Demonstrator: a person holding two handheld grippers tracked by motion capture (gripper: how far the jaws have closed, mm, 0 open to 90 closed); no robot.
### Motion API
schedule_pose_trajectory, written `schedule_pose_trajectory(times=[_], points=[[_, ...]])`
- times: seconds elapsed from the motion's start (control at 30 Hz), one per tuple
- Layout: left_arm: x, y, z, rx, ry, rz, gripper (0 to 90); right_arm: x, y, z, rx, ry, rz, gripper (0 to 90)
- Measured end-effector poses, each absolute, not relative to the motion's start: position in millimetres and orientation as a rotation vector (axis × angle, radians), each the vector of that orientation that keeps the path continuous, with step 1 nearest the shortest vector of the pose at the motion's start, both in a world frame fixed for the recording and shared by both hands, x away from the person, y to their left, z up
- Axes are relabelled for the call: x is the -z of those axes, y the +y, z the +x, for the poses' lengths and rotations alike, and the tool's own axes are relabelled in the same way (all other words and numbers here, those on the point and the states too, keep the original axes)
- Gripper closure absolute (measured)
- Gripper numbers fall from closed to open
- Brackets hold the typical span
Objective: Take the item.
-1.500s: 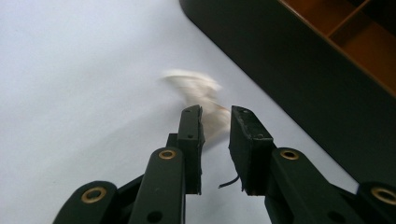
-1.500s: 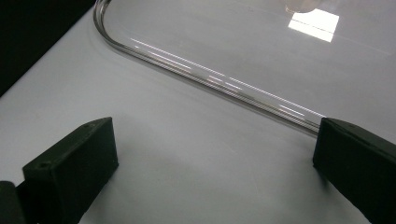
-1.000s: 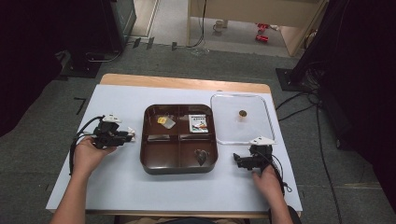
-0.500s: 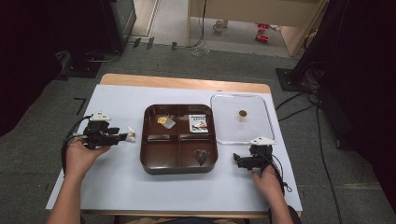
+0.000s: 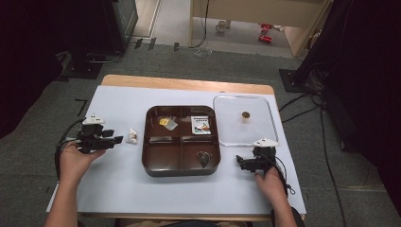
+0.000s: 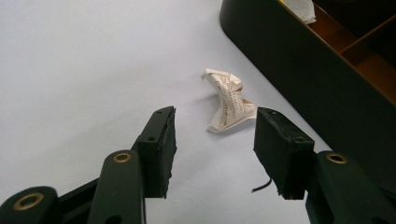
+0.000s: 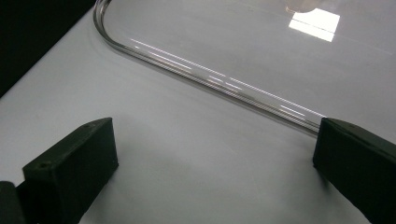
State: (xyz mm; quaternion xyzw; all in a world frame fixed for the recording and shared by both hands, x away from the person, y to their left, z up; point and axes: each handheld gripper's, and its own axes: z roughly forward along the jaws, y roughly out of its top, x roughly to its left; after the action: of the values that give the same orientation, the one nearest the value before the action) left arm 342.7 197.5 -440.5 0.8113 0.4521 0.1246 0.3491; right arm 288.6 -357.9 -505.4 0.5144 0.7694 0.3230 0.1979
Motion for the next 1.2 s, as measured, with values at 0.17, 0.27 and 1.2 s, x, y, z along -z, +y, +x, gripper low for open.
schedule_pose_trajectory(times=[0.17,0.27,1.2], points=[[441.4,204.1,341.6,-0.326,1.181,2.099,47.3,505.4,-357.9,288.7,-0.904,2.153,1.440,0.0],[443.0,208.0,341.1,-0.334,1.204,2.104,46.2,505.4,-357.9,288.7,-0.904,2.153,1.440,0.0],[467.7,248.9,346.3,-0.390,1.380,2.146,43.3,505.4,-358.0,288.7,-0.903,2.154,1.438,0.0]])
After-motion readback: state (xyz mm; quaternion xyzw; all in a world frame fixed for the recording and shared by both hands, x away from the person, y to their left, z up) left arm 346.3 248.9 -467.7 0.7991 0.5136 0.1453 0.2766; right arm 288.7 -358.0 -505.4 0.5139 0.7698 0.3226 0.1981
